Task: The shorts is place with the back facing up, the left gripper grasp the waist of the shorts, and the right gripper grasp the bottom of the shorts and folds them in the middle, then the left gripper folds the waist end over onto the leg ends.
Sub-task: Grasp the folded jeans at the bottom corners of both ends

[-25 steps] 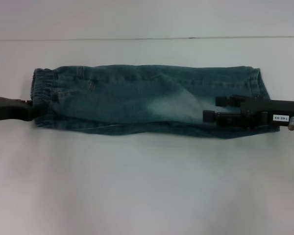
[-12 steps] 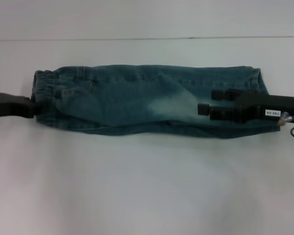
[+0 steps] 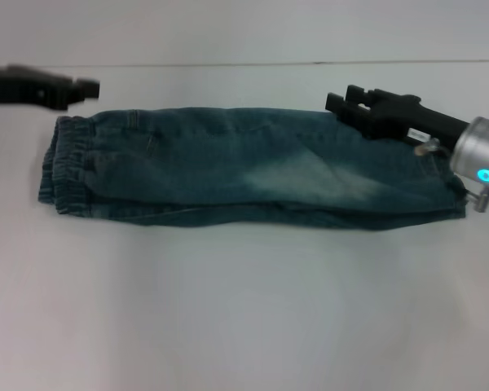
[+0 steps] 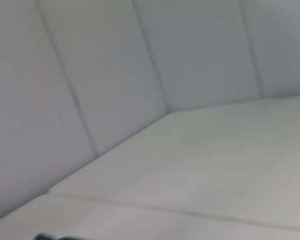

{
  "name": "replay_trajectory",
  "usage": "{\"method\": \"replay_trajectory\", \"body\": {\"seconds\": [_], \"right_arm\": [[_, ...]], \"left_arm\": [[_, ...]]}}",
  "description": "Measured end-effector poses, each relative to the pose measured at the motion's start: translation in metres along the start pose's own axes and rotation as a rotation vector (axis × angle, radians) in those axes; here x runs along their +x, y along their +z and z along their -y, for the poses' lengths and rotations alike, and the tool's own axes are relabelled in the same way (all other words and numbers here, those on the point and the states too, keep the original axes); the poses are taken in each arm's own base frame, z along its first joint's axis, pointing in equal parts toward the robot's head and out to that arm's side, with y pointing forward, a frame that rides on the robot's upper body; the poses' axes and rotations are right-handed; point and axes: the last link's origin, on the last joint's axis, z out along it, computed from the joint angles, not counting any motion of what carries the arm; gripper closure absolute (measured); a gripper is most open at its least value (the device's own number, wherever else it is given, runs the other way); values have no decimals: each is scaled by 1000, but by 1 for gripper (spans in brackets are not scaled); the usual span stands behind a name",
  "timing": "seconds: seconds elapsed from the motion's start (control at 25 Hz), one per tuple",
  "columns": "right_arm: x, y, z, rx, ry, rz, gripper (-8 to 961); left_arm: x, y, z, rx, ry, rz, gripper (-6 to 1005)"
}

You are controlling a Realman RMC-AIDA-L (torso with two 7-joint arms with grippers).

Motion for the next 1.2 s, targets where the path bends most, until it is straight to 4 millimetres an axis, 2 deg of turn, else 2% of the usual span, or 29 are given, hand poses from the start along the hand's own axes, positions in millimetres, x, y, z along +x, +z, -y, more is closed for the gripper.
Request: {"method": "replay_trajectory", "body": {"seconds": [0.12, 0.2, 0.24, 0.36, 0.56, 0.72, 0.8, 0.96, 1.04, 1.2], "right_arm": [[3, 17, -1, 57, -34, 1, 316], [5, 23, -4, 62, -57, -13, 409], [6, 24, -5, 58, -62, -16, 456], [6, 22, -8, 32, -46, -8, 708], [0, 4, -7, -36, 5, 20, 939], [-12, -8, -10, -120, 40, 5, 948], [-18, -14, -13, -160, 65, -3, 953], [-29, -28, -20, -249, 80, -47, 890], [-34, -34, -25, -304, 60, -98, 859], [-37, -47, -34, -403, 23, -211, 797]], "left_arm": [[18, 1, -3, -8, 5, -5, 932], [19, 1, -1, 0, -1, 4, 968], [18, 0, 0, 4, -6, 3, 987], [7, -6, 5, 20, -42, -12, 1003], [-19, -15, 14, 46, -130, -12, 995], [-42, -18, 20, 90, -185, -4, 978], [-54, -20, 25, 127, -198, 7, 916], [-75, -21, 35, 192, -217, 48, 793], [-87, -16, 38, 211, -239, 84, 698], [-97, -8, 41, 228, -245, 118, 530]]}}
